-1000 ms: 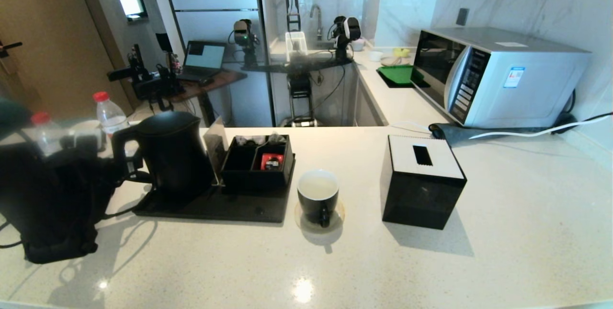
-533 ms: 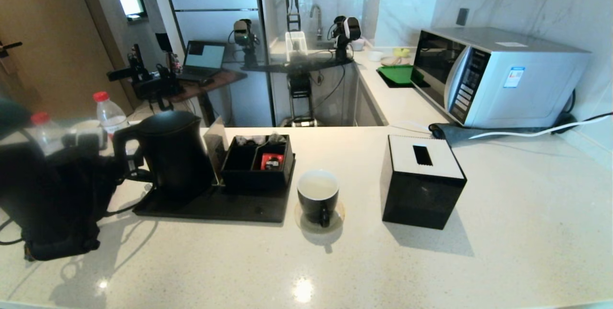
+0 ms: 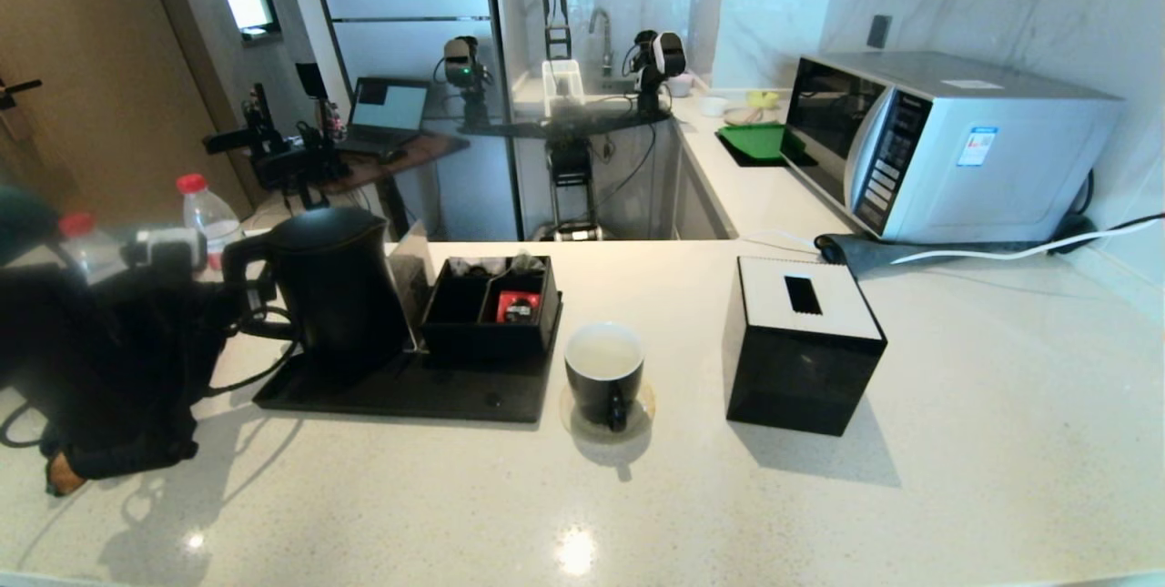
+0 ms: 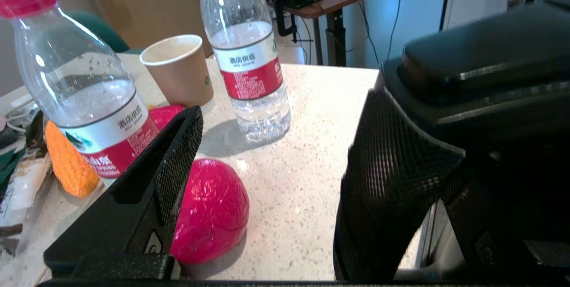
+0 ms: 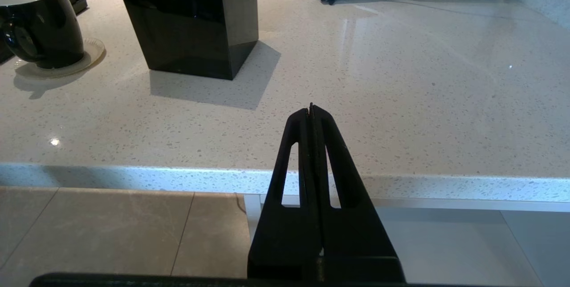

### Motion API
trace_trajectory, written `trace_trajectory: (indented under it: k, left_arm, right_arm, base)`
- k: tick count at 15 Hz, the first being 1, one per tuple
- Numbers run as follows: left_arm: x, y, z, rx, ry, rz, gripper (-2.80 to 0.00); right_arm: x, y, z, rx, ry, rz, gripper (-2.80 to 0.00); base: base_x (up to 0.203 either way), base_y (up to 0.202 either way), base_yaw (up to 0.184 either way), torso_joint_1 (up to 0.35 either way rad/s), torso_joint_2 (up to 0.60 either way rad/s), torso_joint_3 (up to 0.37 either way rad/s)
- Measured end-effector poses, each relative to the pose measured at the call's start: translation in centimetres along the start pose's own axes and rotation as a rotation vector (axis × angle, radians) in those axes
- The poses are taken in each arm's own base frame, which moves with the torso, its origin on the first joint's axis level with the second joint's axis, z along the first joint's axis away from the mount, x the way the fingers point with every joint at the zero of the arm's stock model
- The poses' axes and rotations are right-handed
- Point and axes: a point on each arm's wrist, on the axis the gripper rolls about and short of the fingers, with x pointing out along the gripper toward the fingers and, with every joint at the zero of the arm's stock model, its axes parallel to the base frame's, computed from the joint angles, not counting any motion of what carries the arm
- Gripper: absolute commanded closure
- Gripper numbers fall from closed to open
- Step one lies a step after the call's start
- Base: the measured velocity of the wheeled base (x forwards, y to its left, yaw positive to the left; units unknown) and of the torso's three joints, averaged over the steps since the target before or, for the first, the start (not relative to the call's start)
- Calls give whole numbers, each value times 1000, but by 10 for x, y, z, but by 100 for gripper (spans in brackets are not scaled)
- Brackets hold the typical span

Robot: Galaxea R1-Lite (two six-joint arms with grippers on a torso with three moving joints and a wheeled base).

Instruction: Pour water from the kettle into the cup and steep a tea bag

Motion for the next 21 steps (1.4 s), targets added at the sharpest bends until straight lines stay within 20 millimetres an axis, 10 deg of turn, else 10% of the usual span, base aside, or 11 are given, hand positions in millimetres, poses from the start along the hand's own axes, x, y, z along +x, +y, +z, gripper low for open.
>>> trace_trajectory:
  k: [17, 18, 21]
  left_arm:
    - [18, -5, 7, 2, -71, -1, -280]
    - [18, -5, 7, 2, -71, -1, 0]
    - [19, -6, 7, 4, -69, -4, 0]
  right_arm:
    - [0, 0, 0, 0, 0, 0, 0]
    - [0, 0, 0, 0, 0, 0, 0]
    - [0, 0, 0, 0, 0, 0, 0]
  base:
    - [0, 0, 0, 0, 0, 0]
    - [0, 0, 0, 0, 0, 0]
    - [0, 0, 0, 0, 0, 0]
